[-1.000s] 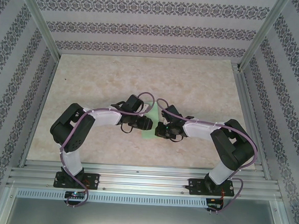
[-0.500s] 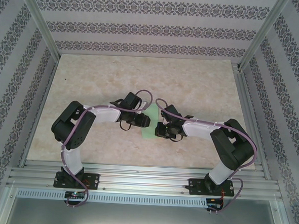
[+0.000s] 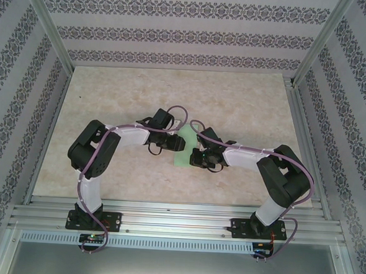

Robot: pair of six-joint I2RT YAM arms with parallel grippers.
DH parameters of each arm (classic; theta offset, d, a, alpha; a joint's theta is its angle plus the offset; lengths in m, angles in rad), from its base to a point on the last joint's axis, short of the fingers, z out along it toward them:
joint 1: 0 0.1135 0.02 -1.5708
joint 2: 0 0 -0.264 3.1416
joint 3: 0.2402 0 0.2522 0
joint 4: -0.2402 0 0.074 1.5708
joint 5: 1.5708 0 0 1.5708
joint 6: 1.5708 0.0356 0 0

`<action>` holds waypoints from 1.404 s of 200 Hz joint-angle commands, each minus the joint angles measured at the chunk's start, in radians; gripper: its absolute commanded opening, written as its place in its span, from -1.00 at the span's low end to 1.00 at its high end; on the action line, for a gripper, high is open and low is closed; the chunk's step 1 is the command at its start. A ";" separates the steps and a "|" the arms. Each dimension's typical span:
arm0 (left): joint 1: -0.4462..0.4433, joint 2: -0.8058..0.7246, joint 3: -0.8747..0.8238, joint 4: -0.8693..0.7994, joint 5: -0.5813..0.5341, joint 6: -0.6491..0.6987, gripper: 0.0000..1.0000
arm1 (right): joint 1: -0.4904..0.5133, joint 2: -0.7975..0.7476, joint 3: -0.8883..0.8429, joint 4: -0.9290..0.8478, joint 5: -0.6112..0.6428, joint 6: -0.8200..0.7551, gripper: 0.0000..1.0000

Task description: Fold a paper plane with a square sheet of paper (fold left side to right side)

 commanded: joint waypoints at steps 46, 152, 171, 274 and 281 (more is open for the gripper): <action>0.089 0.077 0.100 -0.023 -0.119 0.028 -0.12 | 0.001 0.039 -0.030 -0.131 0.084 -0.019 -0.78; 0.118 -0.132 -0.100 0.151 0.067 -0.017 -0.33 | 0.001 0.046 -0.028 -0.122 0.080 -0.018 -0.78; 0.099 -0.153 -0.134 0.204 0.144 -0.045 -0.37 | 0.000 0.049 -0.027 -0.123 0.081 -0.019 -0.78; 0.018 0.057 -0.008 0.245 0.152 -0.073 -0.41 | 0.002 0.054 -0.027 -0.128 0.086 -0.019 -0.78; 0.019 0.065 0.000 0.239 0.135 -0.069 -0.41 | 0.002 0.054 -0.026 -0.131 0.086 -0.020 -0.78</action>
